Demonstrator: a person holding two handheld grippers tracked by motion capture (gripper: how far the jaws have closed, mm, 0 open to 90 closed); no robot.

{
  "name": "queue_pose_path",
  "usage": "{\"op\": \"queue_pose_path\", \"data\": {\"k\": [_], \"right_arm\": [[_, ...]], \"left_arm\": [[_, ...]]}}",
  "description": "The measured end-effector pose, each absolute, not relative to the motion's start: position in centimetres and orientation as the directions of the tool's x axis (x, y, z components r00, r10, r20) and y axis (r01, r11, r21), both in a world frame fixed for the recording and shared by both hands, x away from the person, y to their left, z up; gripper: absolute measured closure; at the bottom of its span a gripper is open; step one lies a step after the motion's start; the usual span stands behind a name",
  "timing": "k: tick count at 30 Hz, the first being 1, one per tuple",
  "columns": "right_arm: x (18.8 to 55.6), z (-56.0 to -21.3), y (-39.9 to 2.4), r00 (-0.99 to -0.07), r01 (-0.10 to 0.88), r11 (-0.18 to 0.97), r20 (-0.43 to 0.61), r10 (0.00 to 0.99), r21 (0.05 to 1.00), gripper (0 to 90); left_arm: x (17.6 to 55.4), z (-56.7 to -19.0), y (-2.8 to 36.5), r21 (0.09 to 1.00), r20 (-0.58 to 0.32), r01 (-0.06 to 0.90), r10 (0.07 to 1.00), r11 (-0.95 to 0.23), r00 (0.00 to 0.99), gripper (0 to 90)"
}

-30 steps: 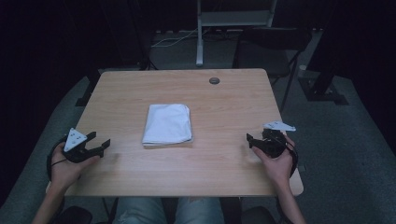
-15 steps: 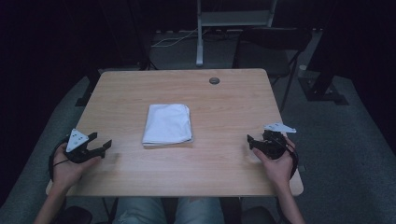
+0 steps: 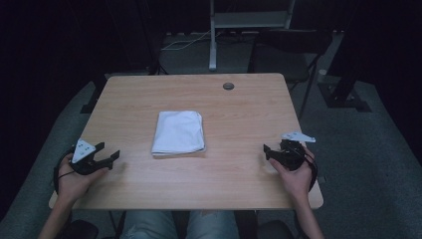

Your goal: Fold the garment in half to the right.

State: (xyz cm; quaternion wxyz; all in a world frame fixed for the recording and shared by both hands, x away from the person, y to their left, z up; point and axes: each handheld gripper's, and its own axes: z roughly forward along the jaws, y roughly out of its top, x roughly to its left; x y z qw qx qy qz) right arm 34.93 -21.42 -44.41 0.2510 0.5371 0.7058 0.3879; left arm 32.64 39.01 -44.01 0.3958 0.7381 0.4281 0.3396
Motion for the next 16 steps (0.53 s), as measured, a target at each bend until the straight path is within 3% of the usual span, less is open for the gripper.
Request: {"op": "queue_pose_path", "data": {"k": [16], "right_arm": [[34.88,-44.4,-21.33,-0.295,0.557,0.128,0.052,0.954,0.821,24.4]], "left_arm": [[32.54,-44.02,38.91,0.875,0.169,0.36,0.9,-0.325,0.402,31.7]]}}
